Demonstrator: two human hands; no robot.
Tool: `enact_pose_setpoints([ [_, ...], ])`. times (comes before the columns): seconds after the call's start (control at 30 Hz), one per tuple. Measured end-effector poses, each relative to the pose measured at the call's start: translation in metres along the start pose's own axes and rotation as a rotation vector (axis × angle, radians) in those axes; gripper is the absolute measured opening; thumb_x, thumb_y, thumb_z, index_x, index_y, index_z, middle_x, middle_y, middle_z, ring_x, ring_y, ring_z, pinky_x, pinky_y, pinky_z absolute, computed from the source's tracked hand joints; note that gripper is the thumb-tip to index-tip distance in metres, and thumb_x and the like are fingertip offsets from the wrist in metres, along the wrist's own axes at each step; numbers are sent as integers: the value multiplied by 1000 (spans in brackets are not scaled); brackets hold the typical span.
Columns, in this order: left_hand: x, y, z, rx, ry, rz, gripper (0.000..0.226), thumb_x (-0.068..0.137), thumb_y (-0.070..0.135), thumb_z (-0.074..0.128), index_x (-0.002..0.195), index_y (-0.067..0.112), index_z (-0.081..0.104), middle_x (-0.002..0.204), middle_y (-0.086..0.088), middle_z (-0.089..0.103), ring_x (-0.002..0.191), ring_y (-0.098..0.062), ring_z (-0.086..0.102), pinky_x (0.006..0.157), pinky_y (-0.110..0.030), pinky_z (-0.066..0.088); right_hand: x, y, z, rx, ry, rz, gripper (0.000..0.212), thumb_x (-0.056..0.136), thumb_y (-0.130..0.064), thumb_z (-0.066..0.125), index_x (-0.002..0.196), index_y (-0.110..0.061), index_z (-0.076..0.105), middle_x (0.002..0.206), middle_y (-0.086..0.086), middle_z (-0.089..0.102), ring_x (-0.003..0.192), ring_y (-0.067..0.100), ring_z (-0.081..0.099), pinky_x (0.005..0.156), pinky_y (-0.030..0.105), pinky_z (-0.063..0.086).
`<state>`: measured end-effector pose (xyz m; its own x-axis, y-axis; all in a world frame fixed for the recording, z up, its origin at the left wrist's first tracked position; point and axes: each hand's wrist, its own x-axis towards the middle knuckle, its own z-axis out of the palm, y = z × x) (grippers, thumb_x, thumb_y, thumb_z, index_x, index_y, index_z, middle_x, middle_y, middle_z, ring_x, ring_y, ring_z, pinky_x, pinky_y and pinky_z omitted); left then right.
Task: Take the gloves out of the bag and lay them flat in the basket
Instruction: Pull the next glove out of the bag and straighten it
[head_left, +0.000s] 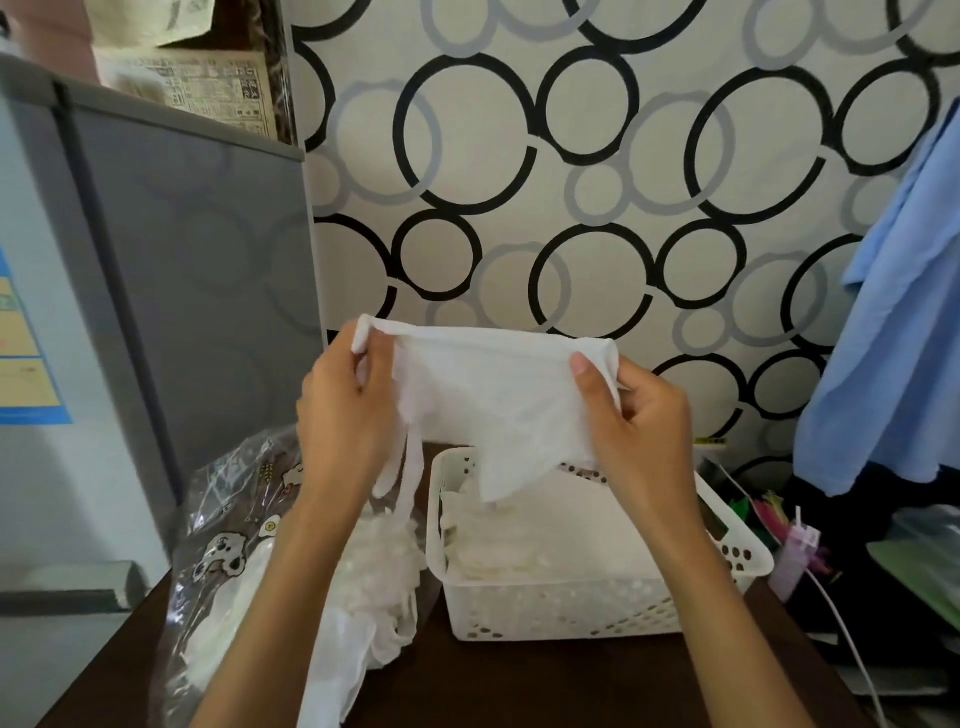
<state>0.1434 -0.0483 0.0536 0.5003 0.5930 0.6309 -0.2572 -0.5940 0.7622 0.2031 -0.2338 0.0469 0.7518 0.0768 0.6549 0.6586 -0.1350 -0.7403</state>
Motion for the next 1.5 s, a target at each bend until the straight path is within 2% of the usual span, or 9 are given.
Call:
enact_pose_setpoints([
  [0.2, 1, -38, 44, 387, -522, -25, 43, 100, 39, 42, 60, 24, 39, 55, 7, 42, 54, -14, 44, 52, -28, 29, 10, 61, -31, -325, -199, 381, 35, 93, -32, 57, 73, -3, 59, 61, 8, 52, 53, 21, 51, 37, 17, 42],
  [0.33, 1, -57, 75, 556, -773, 9, 43, 97, 41, 45, 59, 22, 49, 54, 7, 47, 53, -14, 44, 51, -26, 29, 9, 89, -48, -519, -198, 487, 26, 91, -34, 60, 104, -13, 68, 82, 3, 60, 62, 16, 58, 59, 37, 58],
  [0.5, -2, -52, 93, 696, -724, 117, 13, 92, 38, 57, 85, 28, 62, 80, 4, 64, 86, -21, 62, 63, -28, 37, 10, 94, -60, -737, -187, 484, 27, 90, -38, 59, 105, -19, 71, 86, 1, 65, 73, 21, 65, 70, 33, 51],
  [0.6, -5, -42, 93, 683, -530, 193, 26, 92, 34, 60, 117, 25, 58, 109, 7, 66, 101, -15, 61, 70, -26, 40, 10, 94, -58, -794, -165, 492, 28, 89, -36, 62, 113, -22, 67, 108, 6, 67, 99, 27, 61, 72, 29, 41],
  [0.83, -23, -29, 88, 501, -680, 424, 34, 95, 6, 48, 111, 30, 65, 115, 12, 64, 102, -9, 60, 80, -36, 54, 15, 78, -51, -729, 83, 203, 34, 85, -4, 65, 115, -18, 60, 111, 7, 56, 91, 20, 53, 69, 30, 44],
  [1.1, -23, -40, 108, 639, -1236, 488, 40, 103, 36, 34, 141, 30, 42, 153, 7, 33, 141, -12, 24, 115, -35, 23, 9, 96, -42, -758, -156, 342, 22, 89, -8, 62, 101, -25, 68, 109, 4, 66, 83, 15, 55, 67, 24, 41],
  [1.2, -26, -50, 104, 729, -1324, 391, 53, 101, 48, 27, 151, 31, 21, 160, 9, 15, 147, -12, 9, 119, -38, 11, 14, 95, -46, -627, -570, 398, 38, 87, -24, 66, 124, -30, 57, 136, 1, 49, 116, 17, 47, 96, 29, 40],
  [1.3, -31, -49, 95, 842, -1328, 335, 67, 96, 61, 25, 153, 30, 8, 161, 8, 5, 148, -13, 5, 120, -40, 9, 9, 103, -45, -906, -1011, 549, 76, 88, -42, 62, 149, -32, 18, 155, 5, 16, 144, 30, 11, 117, 41, 15],
  [1.5, -36, -49, 81, 988, -1386, 195, 94, 82, 80, 26, 153, 25, -4, 161, 6, -6, 148, -17, 3, 120, -42, 8, 8, 108, -48, -929, -1016, 551, 85, 87, -48, 60, 151, -28, 8, 157, 5, 9, 145, 30, 6, 116, 41, 12],
])
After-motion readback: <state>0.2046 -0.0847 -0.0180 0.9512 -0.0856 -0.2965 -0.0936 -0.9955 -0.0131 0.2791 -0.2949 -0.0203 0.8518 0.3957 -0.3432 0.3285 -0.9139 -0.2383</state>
